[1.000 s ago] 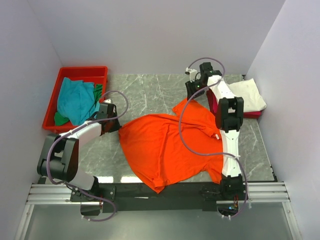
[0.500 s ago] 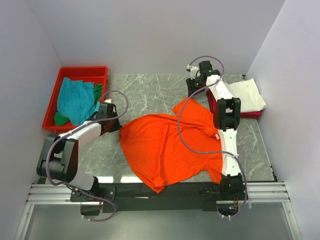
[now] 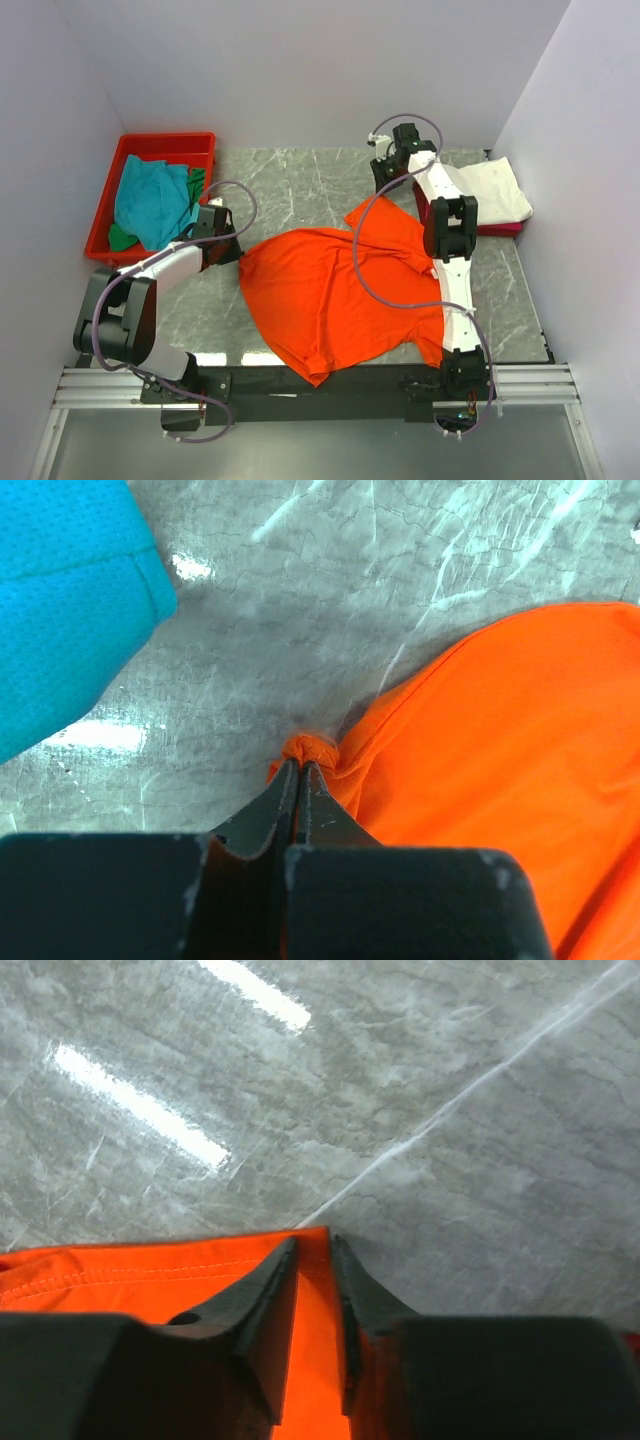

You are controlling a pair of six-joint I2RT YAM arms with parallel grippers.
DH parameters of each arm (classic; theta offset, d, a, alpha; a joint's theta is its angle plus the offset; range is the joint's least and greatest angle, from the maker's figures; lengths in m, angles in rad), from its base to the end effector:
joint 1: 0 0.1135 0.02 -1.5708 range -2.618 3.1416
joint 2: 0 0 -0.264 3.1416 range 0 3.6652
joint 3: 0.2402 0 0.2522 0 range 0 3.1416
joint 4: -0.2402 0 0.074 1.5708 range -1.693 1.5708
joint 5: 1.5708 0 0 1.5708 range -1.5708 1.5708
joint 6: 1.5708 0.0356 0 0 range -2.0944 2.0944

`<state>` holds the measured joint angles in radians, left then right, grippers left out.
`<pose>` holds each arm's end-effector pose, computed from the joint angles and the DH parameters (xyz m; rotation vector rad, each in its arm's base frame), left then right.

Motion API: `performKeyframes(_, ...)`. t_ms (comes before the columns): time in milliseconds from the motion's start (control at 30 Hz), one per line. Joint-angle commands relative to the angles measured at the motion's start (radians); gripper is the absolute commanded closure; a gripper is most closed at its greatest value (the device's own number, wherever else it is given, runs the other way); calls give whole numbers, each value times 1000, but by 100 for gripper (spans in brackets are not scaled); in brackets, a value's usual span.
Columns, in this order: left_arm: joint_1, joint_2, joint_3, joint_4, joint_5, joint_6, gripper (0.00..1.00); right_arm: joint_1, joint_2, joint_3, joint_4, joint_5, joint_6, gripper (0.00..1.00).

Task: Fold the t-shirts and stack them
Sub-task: Flatten the tshirt out

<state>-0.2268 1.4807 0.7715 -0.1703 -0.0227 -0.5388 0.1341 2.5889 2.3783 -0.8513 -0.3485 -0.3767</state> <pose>0.2838 -0.0647 0.1780 -0.3945 2.4432 -0.3068 0.5426 0.0855 0.1657 -0.7641 2.4601 0.3687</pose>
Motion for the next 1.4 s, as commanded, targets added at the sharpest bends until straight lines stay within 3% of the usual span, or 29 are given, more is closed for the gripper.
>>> performKeyframes(0,-3,-26,14,6,15,0,100,24,19,29,-63,-7,-36,74)
performKeyframes(100,-3,-26,12,8,15,-1,100,30,16,16,-63,9,-41,80)
performKeyframes(267,-2,-42,17,0,10,3,100,32,10,28,-71,11,-39,100)
performKeyframes(500,10,-111,66,-41,-13,20,100,30,-160,-13,-12,17,-1,100)
performKeyframes(833,12,-321,248,-127,-23,94,100,35,-704,-223,20,-10,-8,100)
performKeyframes(1133,12,-502,531,-172,33,198,100,35,-1047,-44,-74,6,-24,100)
performKeyframes(1367,12,-631,725,-155,116,206,100,36,-1315,1,14,68,28,100)
